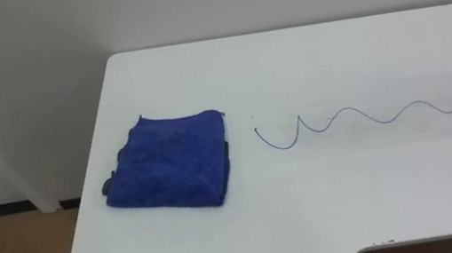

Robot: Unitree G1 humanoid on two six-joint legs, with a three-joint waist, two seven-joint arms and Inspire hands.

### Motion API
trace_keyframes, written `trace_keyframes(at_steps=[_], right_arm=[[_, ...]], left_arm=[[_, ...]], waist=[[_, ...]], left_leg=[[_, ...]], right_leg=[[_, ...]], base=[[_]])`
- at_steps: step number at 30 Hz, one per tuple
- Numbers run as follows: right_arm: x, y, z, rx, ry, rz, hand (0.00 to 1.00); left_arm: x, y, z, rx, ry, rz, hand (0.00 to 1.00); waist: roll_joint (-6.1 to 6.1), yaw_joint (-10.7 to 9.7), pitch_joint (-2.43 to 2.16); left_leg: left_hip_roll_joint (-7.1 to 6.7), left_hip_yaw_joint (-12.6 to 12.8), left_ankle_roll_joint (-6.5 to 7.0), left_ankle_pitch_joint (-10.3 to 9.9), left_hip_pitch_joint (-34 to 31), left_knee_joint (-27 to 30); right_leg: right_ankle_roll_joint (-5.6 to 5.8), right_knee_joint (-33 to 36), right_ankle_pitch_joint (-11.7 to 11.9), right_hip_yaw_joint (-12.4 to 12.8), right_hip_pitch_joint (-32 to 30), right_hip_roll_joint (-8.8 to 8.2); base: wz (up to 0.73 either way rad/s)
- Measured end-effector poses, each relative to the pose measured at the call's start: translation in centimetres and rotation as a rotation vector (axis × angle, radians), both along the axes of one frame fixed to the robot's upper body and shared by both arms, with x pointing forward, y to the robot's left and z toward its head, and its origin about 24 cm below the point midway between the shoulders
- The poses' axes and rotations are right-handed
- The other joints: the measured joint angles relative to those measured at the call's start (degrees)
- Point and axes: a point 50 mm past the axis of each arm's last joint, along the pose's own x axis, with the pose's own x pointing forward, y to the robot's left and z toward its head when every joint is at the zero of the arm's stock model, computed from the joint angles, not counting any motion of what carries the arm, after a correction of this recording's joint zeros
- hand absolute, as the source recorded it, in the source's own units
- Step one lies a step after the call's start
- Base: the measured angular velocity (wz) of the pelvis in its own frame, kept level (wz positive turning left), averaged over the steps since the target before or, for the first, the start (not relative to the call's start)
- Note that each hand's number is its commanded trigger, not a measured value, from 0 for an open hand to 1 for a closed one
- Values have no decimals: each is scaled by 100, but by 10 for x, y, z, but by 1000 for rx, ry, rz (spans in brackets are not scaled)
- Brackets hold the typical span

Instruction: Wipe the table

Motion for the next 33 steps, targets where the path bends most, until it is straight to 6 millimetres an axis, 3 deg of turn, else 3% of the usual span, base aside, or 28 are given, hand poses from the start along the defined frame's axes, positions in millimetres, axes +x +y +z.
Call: trace_keyframes(at_steps=[16, 22, 25, 29, 33], right_arm=[[-2, 1, -1, 23, 9, -30, 0], [-10, 0, 0, 12, -17, -249, 0], [-17, -6, 1, -24, -76, -520, 0], [-29, -25, 8, -118, -126, -824, 0], [-27, -64, 24, -281, -221, -968, 0]], left_arm=[[-2, 0, 0, -14, 7, 6, 0], [-4, 0, 0, -6, 6, 25, 0], [-8, 6, 1, 4, 0, 71, 0], [-17, 23, 5, 48, 0, 180, 0], [-5, 41, 14, 97, -60, 215, 0]], waist=[[6, 12, 2], [22, -38, 5], [15, -222, 7], [-13, -470, 4], [-51, -512, -1]], left_leg=[[1, 3, 0, 0, 41, 1], [-2, -13, 1, 0, 47, 5], [-13, -15, 1, -1, 60, 1], [-20, -22, 1, -1, 32, 2], [-27, 5, 2, -1, 56, -4]], right_leg=[[0, 6, 1, 53, 0, 10], [1, -21, 0, 36, 71, 0], [6, -39, -5, 58, 87, -2], [6, -44, -6, 70, 84, -2], [9, -9, -6, 144, 57, -2]], base=[[-1], [5], [14], [-1], [-10]])
